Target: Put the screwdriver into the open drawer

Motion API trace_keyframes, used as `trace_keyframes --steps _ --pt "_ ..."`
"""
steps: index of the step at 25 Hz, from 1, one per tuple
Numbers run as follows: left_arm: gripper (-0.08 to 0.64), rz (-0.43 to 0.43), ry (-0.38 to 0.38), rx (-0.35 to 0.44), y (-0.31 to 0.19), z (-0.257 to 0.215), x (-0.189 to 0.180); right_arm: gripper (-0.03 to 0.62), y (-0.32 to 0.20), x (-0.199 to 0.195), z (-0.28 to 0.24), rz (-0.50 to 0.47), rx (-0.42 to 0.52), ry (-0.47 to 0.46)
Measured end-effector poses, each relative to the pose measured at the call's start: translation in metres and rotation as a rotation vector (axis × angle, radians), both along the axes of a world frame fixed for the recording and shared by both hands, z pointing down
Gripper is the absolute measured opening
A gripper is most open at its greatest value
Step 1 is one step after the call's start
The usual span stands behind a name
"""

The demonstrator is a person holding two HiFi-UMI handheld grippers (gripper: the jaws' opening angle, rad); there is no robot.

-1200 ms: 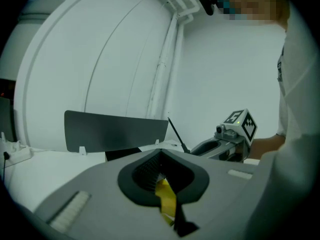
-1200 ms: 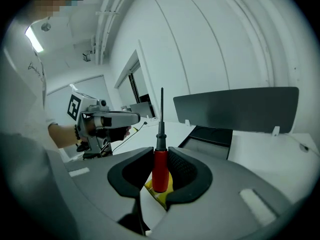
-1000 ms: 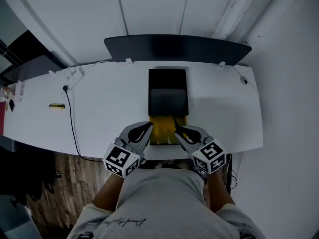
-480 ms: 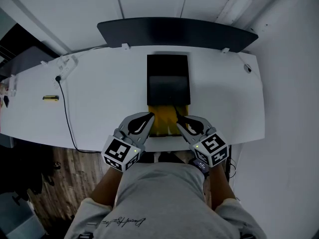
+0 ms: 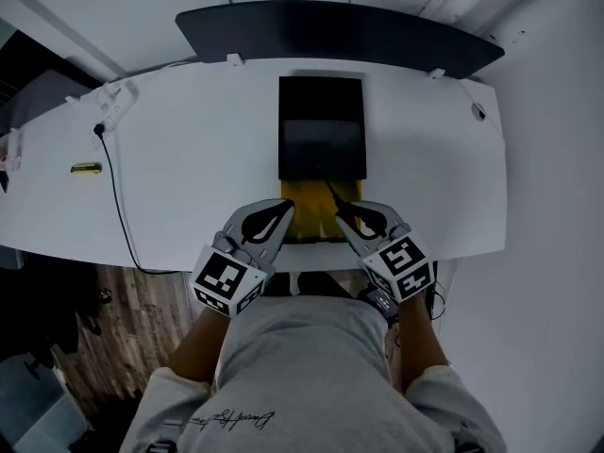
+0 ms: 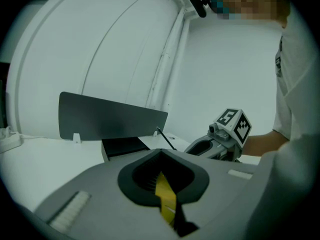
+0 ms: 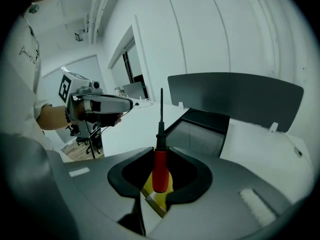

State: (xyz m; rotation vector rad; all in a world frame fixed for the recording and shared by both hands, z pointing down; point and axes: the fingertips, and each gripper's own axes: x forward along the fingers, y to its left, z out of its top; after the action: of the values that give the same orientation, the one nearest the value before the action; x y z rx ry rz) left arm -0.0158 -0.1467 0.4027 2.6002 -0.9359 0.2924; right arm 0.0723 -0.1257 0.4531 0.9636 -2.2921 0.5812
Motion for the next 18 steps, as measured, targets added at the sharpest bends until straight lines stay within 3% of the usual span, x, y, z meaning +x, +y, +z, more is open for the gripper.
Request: trace_keyframes --steps 18 --pt "0.001 -0.014 -0.005 -0.051 -0.01 0.034 -0.011 0.106 -0.001 0.001 0.068 -0.041 -0.113 0.128"
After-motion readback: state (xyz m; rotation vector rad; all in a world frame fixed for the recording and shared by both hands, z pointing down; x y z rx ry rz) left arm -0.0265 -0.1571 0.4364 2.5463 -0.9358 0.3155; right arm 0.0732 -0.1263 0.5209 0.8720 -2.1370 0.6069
